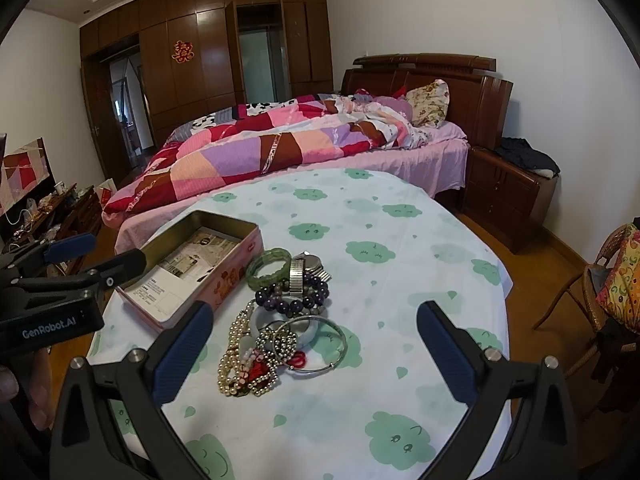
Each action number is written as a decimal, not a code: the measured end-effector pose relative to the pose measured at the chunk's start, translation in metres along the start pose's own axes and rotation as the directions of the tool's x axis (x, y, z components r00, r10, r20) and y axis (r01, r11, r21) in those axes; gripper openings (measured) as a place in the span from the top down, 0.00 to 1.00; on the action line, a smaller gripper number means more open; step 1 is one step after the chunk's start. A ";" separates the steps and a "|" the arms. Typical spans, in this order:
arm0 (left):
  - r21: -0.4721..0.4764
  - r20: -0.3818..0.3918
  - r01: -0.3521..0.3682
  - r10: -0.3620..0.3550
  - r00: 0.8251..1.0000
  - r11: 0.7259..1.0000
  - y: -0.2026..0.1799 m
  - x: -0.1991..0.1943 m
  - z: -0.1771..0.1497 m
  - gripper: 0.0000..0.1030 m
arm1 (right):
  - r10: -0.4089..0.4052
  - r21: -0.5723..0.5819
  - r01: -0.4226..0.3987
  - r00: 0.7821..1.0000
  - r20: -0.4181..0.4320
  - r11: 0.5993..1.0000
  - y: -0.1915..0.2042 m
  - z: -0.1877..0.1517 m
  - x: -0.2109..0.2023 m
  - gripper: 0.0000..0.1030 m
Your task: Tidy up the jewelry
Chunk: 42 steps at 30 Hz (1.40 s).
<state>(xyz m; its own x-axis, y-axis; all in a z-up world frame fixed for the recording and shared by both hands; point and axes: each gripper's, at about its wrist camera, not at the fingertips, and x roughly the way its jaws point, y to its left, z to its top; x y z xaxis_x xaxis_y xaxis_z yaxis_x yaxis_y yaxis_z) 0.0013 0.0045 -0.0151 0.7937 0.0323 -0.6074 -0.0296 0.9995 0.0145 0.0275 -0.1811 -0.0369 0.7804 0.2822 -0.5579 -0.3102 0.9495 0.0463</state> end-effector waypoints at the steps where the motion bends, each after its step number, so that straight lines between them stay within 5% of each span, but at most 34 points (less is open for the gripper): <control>1: 0.000 0.000 -0.001 0.001 1.000 1.000 0.001 0.000 -0.001 0.17 | -0.001 0.001 0.001 1.000 -0.001 1.000 0.000 0.000 0.001 0.00; 42: 0.011 -0.014 -0.006 0.006 1.000 1.000 -0.003 0.004 0.001 0.17 | 0.010 -0.002 -0.010 1.000 -0.016 1.000 0.009 -0.011 0.009 0.00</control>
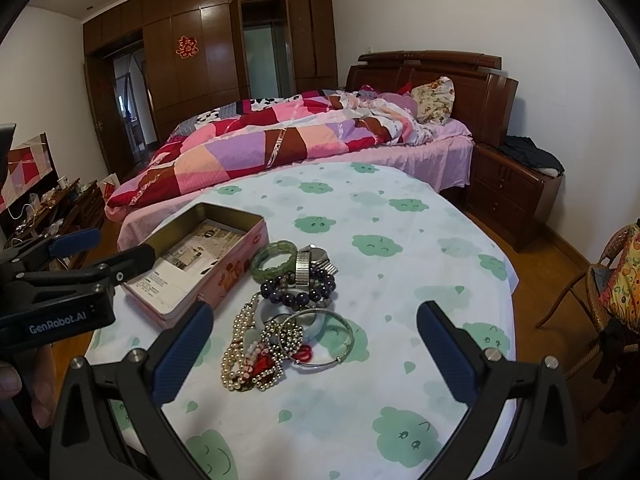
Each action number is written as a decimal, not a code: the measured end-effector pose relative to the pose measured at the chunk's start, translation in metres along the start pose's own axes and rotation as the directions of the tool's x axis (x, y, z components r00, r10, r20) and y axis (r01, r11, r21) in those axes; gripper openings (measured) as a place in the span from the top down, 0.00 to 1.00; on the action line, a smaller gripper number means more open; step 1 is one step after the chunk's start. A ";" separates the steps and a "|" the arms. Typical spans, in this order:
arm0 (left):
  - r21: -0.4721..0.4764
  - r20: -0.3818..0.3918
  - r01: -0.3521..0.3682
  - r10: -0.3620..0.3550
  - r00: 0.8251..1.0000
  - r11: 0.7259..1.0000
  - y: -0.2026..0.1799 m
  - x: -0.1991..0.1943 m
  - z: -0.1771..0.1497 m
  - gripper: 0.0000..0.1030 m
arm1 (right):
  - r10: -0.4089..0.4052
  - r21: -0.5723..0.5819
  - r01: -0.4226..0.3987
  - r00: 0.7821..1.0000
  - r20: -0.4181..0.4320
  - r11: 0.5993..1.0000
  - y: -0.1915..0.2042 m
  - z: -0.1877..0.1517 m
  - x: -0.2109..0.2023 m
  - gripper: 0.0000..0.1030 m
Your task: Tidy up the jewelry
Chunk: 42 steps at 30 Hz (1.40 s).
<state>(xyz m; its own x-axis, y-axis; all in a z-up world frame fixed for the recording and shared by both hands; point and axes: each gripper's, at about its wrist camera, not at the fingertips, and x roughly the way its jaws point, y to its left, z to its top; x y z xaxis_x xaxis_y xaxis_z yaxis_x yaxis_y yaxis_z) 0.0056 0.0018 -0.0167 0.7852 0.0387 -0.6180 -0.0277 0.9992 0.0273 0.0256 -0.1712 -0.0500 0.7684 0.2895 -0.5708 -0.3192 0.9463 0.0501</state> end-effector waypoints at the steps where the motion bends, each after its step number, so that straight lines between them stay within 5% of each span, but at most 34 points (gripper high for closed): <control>1: 0.000 0.001 -0.001 0.001 1.000 1.000 -0.001 0.000 0.001 0.17 | 0.000 0.000 0.000 1.000 0.000 1.000 0.000 0.000 0.000 0.00; 23: 0.002 -0.010 -0.004 0.004 1.000 1.000 0.000 0.003 -0.005 0.17 | 0.012 0.007 -0.012 1.000 -0.015 1.000 0.004 -0.006 0.001 0.00; 33: -0.016 -0.094 0.031 -0.032 0.995 0.999 0.000 0.038 -0.020 0.18 | 0.004 0.045 0.000 0.996 -0.085 0.999 -0.018 -0.018 0.025 0.00; 42: -0.032 -0.124 0.070 -0.074 0.990 0.997 -0.003 0.055 -0.026 0.18 | -0.009 0.062 0.022 0.981 -0.193 0.998 -0.047 -0.028 0.063 0.24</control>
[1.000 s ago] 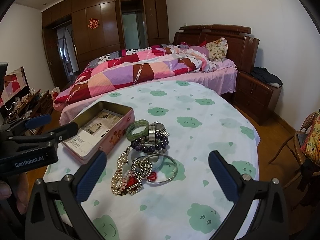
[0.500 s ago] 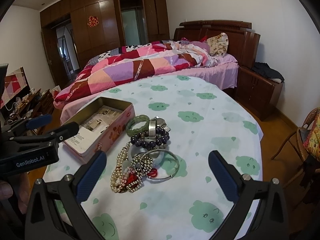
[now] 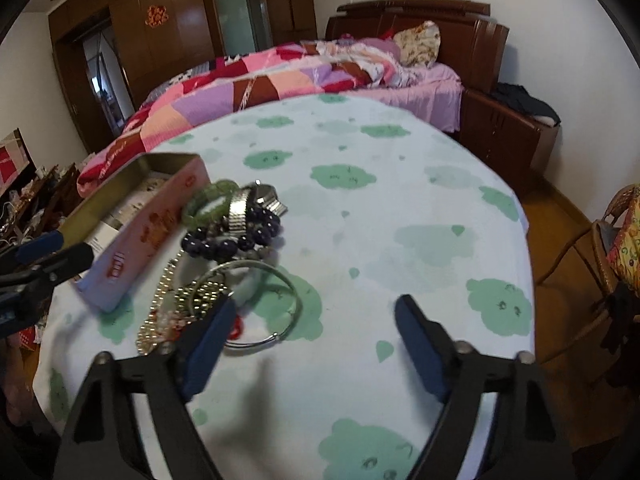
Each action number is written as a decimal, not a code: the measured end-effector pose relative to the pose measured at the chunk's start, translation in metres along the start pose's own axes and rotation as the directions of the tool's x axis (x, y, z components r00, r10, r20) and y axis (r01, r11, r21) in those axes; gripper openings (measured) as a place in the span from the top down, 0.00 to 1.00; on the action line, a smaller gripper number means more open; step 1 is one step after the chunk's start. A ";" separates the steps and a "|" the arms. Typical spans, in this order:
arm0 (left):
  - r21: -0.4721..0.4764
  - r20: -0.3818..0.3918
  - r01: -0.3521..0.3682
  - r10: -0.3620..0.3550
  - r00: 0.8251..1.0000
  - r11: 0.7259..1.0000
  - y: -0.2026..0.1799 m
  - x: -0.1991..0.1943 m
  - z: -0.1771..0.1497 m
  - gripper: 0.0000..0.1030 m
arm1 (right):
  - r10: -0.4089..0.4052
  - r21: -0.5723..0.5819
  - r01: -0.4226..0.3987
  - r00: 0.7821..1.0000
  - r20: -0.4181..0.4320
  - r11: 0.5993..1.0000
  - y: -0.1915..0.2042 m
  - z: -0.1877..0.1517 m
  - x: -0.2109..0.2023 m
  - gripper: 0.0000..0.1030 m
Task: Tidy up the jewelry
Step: 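Close the left gripper on the gold chain while the right gripper grasps a silver bangle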
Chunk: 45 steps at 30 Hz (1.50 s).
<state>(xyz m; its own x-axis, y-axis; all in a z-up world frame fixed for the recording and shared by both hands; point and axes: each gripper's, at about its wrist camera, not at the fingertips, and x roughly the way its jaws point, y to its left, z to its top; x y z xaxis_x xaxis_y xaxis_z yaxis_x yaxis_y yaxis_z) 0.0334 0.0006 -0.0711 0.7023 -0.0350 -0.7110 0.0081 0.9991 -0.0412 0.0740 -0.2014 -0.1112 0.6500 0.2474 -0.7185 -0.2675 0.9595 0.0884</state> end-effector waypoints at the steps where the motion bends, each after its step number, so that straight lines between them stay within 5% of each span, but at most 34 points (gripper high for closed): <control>1: 0.002 -0.001 0.003 -0.003 1.000 1.000 0.000 0.001 0.001 0.18 | -0.001 -0.007 0.001 1.000 -0.007 1.000 0.000 0.001 0.002 0.26; 12: 0.092 0.000 0.032 -0.032 0.999 0.995 -0.026 0.013 0.006 0.18 | -0.009 -0.126 -0.002 0.996 -0.087 0.992 0.008 0.007 0.036 0.50; 16: 0.106 -0.015 0.047 -0.046 0.999 0.993 -0.034 0.018 0.005 0.18 | 0.007 -0.129 -0.015 0.998 -0.064 0.992 0.006 0.003 0.032 0.88; 29: 0.157 -0.020 0.083 -0.081 0.996 0.984 -0.052 0.018 -0.003 0.20 | 0.025 -0.020 -0.025 0.999 -0.024 0.999 -0.020 0.009 0.018 0.93; 34: 0.242 -0.044 0.125 -0.118 0.992 0.962 -0.076 0.023 -0.006 0.39 | 0.038 0.004 -0.037 0.999 -0.039 0.999 -0.024 0.007 0.023 0.93; 39: 0.265 -0.091 0.185 -0.166 0.982 0.946 -0.091 0.038 -0.004 0.41 | 0.042 0.013 -0.042 0.999 -0.033 0.999 -0.026 0.007 0.022 0.93; 45: 0.285 -0.131 0.224 -0.194 0.972 0.932 -0.099 0.048 -0.008 0.77 | 0.040 0.014 -0.040 0.999 -0.021 0.999 -0.025 0.006 0.022 0.93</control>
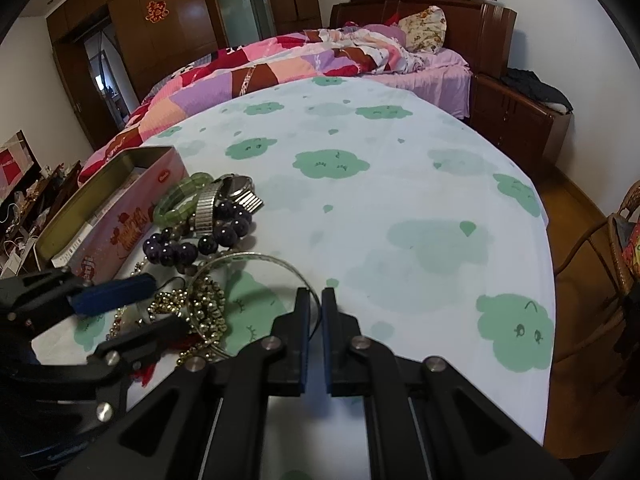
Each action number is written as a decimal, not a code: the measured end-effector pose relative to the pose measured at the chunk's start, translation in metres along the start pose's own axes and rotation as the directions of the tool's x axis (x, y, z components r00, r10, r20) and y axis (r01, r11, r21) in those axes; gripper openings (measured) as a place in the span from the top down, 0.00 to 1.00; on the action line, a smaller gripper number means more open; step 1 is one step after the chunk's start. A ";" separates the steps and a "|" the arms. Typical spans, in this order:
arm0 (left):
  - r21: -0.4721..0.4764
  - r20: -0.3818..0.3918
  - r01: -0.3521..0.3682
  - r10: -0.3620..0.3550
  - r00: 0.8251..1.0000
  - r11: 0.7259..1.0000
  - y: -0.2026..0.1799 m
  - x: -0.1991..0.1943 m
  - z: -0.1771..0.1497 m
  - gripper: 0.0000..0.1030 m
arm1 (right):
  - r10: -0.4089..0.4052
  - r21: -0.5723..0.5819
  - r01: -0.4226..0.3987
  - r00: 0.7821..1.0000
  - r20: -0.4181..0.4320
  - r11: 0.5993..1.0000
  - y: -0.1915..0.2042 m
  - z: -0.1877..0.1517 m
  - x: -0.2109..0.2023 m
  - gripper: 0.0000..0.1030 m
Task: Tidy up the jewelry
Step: 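Close the left gripper on the gold chain while the right gripper grasps a silver bangle, then carry the gold chain and silver bangle over the tin and open both grippers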
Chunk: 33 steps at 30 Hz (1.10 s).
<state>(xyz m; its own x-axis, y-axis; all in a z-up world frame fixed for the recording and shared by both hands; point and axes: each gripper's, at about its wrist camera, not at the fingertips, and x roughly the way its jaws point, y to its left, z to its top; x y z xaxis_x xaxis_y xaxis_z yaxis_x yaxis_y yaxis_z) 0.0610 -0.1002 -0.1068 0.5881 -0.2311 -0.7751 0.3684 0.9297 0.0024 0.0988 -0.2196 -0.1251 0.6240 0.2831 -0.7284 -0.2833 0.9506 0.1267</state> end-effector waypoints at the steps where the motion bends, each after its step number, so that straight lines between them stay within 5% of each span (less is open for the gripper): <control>1: 0.004 0.008 0.008 -0.008 1.000 1.000 -0.001 -0.002 0.000 0.86 | 0.000 0.001 0.000 1.000 0.001 1.000 0.000 0.000 0.000 0.93; 3: 0.009 0.024 0.009 -0.010 1.000 1.000 -0.002 -0.004 -0.001 0.96 | -0.007 0.007 0.007 1.000 0.007 1.000 -0.002 0.000 -0.001 0.93; 16: -0.044 0.153 0.068 -0.060 0.986 0.997 0.011 -0.043 0.006 0.97 | -0.025 0.039 0.023 0.998 0.055 0.999 -0.012 0.008 -0.013 0.92; 33: -0.060 0.331 0.068 -0.044 0.943 0.996 0.038 -0.114 0.032 0.97 | 0.009 0.015 -0.011 0.989 0.147 1.000 0.003 0.026 -0.045 0.92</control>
<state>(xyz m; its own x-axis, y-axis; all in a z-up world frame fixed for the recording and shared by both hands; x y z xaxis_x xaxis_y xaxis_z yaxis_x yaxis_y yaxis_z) 0.0308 -0.0481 0.0017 0.7761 -0.3540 -0.5218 0.3635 0.9274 -0.0885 0.0885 -0.2257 -0.0749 0.7215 0.3073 -0.6205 -0.2793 0.9492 0.1453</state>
